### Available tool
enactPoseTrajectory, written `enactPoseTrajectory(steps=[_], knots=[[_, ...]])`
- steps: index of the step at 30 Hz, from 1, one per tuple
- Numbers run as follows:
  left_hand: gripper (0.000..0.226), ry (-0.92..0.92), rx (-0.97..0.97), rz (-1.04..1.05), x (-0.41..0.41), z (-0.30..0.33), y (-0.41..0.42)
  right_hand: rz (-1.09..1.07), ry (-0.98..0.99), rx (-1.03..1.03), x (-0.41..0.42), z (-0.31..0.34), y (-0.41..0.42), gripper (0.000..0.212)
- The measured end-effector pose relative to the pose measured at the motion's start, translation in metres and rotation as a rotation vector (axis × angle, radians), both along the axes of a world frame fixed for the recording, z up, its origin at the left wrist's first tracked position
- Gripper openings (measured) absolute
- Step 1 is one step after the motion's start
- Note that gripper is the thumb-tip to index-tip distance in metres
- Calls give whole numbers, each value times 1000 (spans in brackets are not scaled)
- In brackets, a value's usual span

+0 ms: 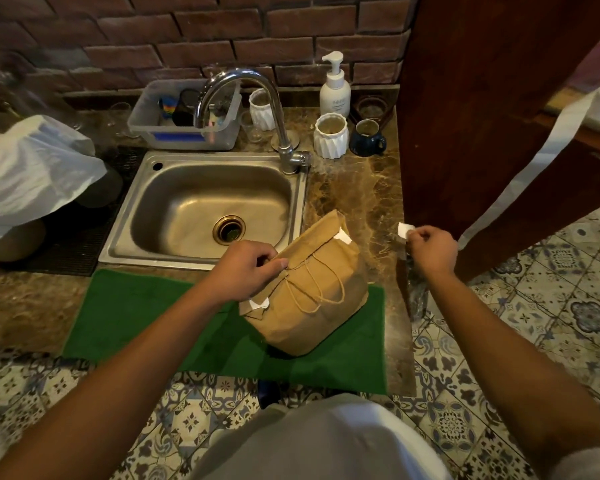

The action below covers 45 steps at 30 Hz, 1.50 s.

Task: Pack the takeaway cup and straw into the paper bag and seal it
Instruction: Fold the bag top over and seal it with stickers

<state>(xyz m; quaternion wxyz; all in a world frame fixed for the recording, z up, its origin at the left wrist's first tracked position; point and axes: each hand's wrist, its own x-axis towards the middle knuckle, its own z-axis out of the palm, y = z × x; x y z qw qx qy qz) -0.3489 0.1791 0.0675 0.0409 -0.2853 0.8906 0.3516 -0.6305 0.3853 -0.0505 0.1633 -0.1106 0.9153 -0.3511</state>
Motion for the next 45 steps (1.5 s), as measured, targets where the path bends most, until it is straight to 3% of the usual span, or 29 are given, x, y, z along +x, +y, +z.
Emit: enactPoseTrajectory(steps=[6,10,20,39,45], knots=[[27,104,-15,198,7,-5,16,-14,-386,-560,86,118,-26,12],[22,216,40,361,8,-11,32,164,-435,-504,150,135,-42,9],[20,340,274,596,11,-23,61,71,-514,-401,185,108,-52,19],[27,382,480,613,14,-17,67,173,-301,-284,183,95,-50,17],[17,428,484,574,11,-11,74,192,-240,-260,184,102,-49,12]])
